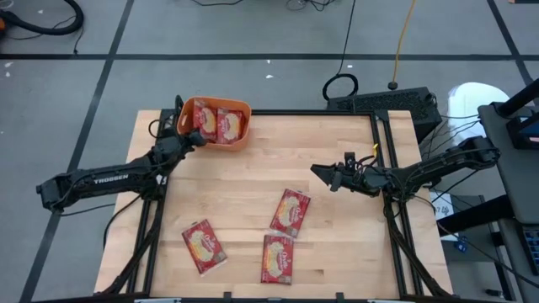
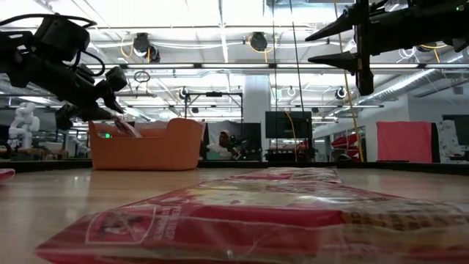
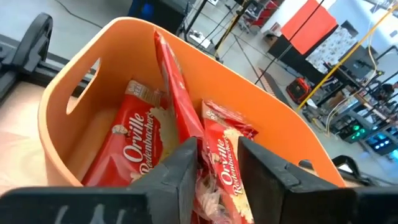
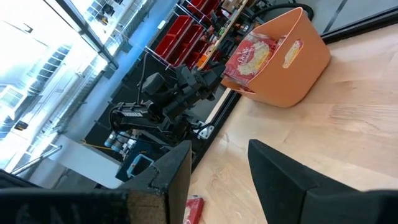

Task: Sort popcorn bags into baskets
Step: Stack the red popcorn bag on top of the red popcorn bag in the orange bin

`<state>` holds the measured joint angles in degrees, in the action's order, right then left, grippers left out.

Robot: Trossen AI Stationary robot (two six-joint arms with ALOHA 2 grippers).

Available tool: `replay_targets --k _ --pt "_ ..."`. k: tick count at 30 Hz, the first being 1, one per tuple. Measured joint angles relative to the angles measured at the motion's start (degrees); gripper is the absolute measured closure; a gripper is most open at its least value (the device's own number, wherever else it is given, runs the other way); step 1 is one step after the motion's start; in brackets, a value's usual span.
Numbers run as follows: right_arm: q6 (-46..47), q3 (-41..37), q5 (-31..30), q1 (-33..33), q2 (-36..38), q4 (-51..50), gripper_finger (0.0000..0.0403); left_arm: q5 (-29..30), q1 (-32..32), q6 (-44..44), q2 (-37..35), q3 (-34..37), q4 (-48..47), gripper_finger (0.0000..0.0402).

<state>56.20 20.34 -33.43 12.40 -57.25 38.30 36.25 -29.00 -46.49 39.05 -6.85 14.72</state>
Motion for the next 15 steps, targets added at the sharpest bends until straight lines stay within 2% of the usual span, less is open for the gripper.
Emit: replay_targets --k 5,9,15 --pt "0.4 0.0 0.0 0.0 0.0 0.0 0.0248 0.3 -1.3 1.2 -0.1 -0.8 0.0 0.0275" --pt "1.5 0.0 0.0 0.0 0.0 -0.1 0.0248 0.2 -2.6 7.5 -0.1 -3.4 -1.1 0.0275" --pt "1.6 0.0 0.0 0.0 0.0 -0.5 0.0248 0.0 -5.2 11.2 0.0 -8.6 -16.2 0.0263"
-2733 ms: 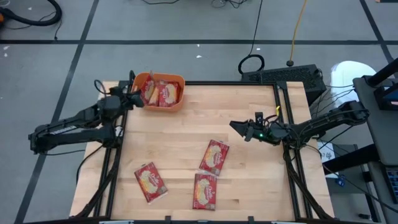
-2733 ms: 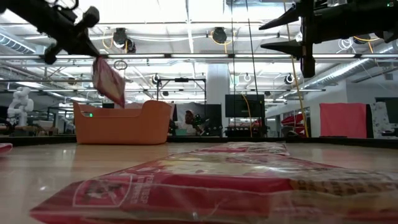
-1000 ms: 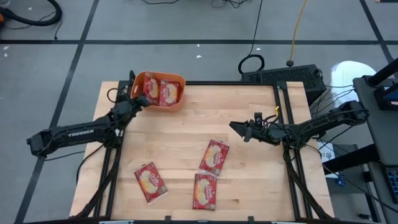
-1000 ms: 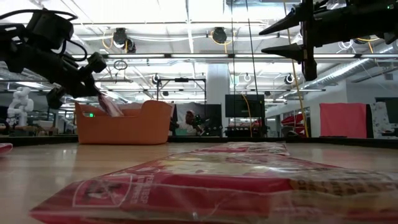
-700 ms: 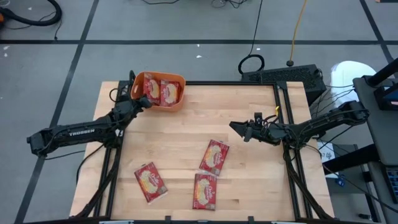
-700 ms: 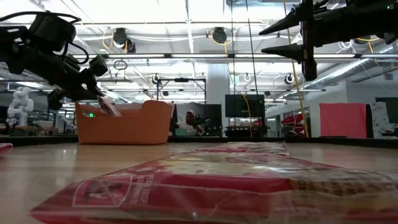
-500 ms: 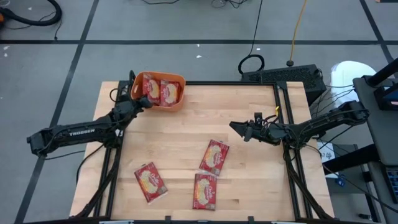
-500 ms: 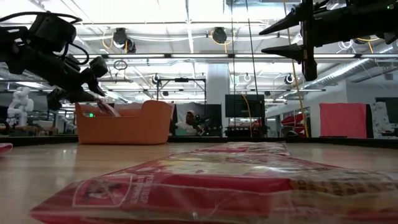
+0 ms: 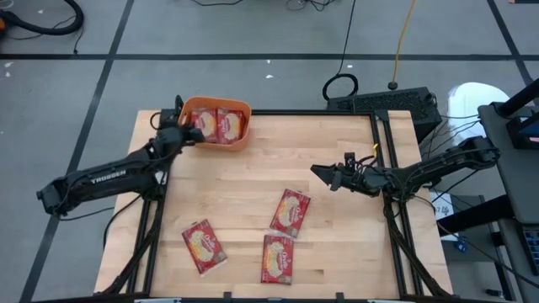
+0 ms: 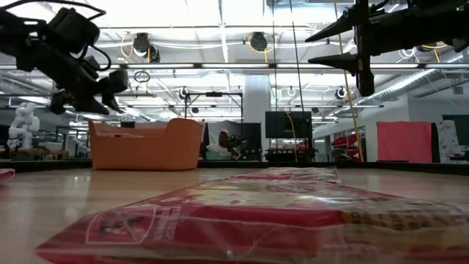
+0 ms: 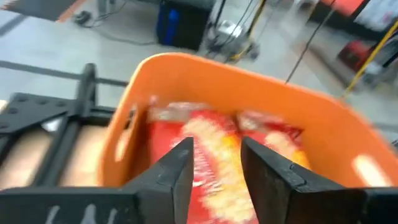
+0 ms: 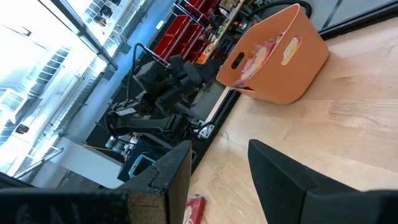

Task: Sort popcorn bags into baskets
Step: Stack the red popcorn bag on top of the red popcorn bag in the orange bin

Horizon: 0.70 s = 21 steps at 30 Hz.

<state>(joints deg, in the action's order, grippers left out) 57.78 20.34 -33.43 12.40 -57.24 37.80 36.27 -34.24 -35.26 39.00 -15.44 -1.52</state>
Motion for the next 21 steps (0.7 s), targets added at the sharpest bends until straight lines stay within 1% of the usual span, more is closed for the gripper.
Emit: replay_targets --k 3,5,9,11,13,16,18,21 --pt "0.0 0.0 0.0 0.0 0.0 0.0 0.0248 -0.3 -0.6 1.8 0.0 -2.9 -6.0 0.0243" --pt "0.0 0.0 0.0 0.0 0.0 -0.1 0.0248 -1.8 -0.6 4.9 0.0 -4.9 -6.2 0.0228" --pt "0.0 0.0 0.0 0.0 0.0 -0.6 0.0248 -9.2 -0.6 9.2 0.0 -7.7 -6.1 0.0212" --pt "0.0 0.0 -0.4 0.0 0.0 -1.1 0.0248 -13.6 -0.6 8.4 0.2 -7.8 -7.0 0.0214" --pt "0.0 0.0 -1.1 0.0 0.0 -1.3 0.0248 -17.9 -0.7 5.5 1.0 -7.8 -10.9 0.0225" --pt "-0.1 0.0 -1.1 0.0 0.0 -1.2 0.0248 -23.1 -0.6 2.8 3.2 -7.7 -16.8 0.0254" --pt "-0.1 0.0 -1.1 0.0 0.0 -1.3 0.0248 -23.9 -0.4 1.5 4.8 -7.7 -19.2 0.0279" --pt "-0.1 0.0 -1.1 0.0 0.0 -1.3 0.0248 -23.2 -0.4 2.3 7.7 -7.7 -18.3 0.0314"
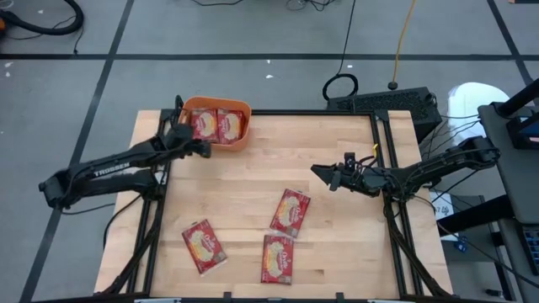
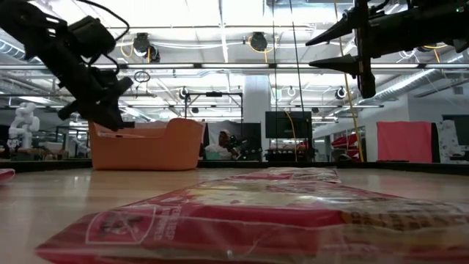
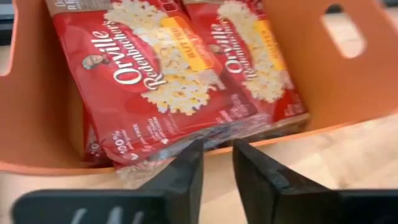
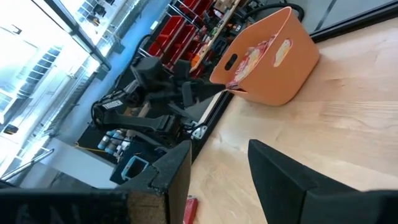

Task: Sort popcorn bags into baskets
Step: Stack the red popcorn bag on top of the red popcorn bag in the orange bin

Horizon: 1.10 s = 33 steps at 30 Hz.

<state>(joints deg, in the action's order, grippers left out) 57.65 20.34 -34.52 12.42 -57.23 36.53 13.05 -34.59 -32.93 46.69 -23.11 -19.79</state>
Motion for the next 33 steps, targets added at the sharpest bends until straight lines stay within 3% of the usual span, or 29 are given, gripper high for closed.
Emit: replay_targets --k 4,11,21,24,29,33 --pt "0.1 0.0 0.0 0.0 0.0 0.0 0.0248 3.1 -0.9 2.5 4.6 0.0 4.2 0.0352" --pt "2.1 0.0 0.0 0.1 0.0 0.1 0.0248 3.4 -3.2 3.9 11.0 0.0 9.5 0.039" --pt "3.2 0.0 0.0 0.1 0.0 0.1 0.0248 10.1 -6.8 4.2 11.3 0.0 7.7 0.0386" --pt "3.2 0.0 0.0 0.1 0.0 0.1 0.0248 8.2 -7.4 4.5 11.1 0.0 10.0 0.0384" --pt "4.2 0.0 0.8 0.1 0.0 0.1 0.0248 -0.2 -6.2 4.8 7.8 -3.6 7.7 0.0383" --pt "9.6 0.0 9.1 0.2 0.0 0.0 0.0248 -2.6 -3.4 9.3 4.6 -9.7 3.6 0.0383"
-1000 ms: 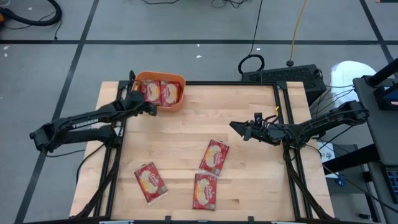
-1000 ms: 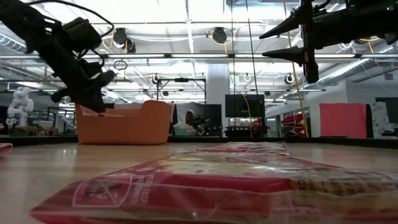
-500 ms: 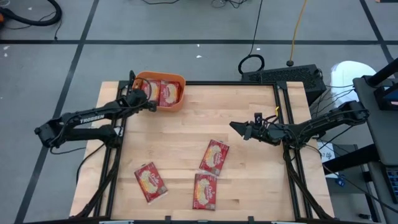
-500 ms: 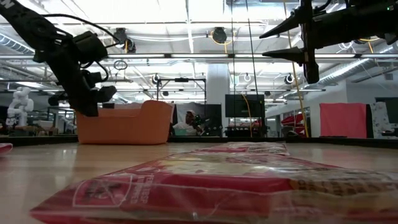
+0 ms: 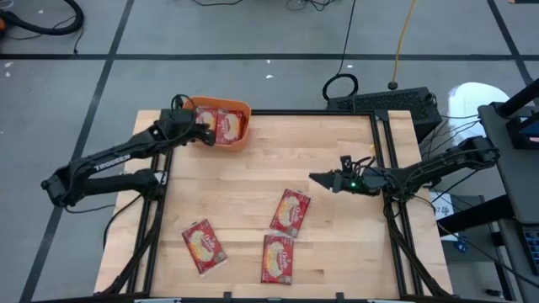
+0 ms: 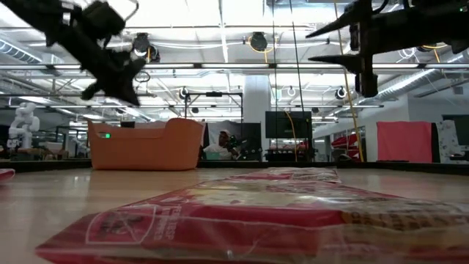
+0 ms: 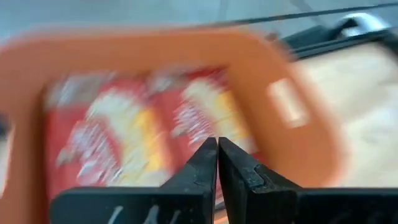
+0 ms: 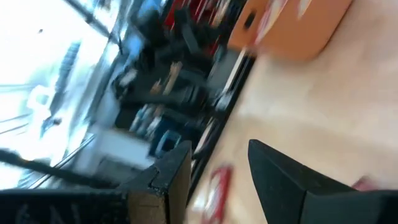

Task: Sort popcorn bags into baskets
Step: Stack the red popcorn bag on top of the red popcorn bag in the orange bin

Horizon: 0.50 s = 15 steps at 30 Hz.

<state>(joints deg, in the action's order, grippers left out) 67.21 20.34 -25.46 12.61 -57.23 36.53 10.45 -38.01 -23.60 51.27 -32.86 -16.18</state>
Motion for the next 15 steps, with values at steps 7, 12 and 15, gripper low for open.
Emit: replay_targets --k 7,12,15 --pt "5.2 4.5 3.3 2.4 0.0 -9.8 0.0248 -11.4 2.6 8.2 -0.7 -9.2 -6.0 0.0382" --pt "6.0 17.8 6.3 2.8 -0.9 -37.0 0.0248 -20.1 4.3 6.5 -0.7 -11.7 -13.1 0.0382" --pt "5.0 25.2 6.5 2.6 -2.5 -51.0 0.0248 -22.7 6.2 5.4 -0.7 -11.9 -15.9 0.0382"
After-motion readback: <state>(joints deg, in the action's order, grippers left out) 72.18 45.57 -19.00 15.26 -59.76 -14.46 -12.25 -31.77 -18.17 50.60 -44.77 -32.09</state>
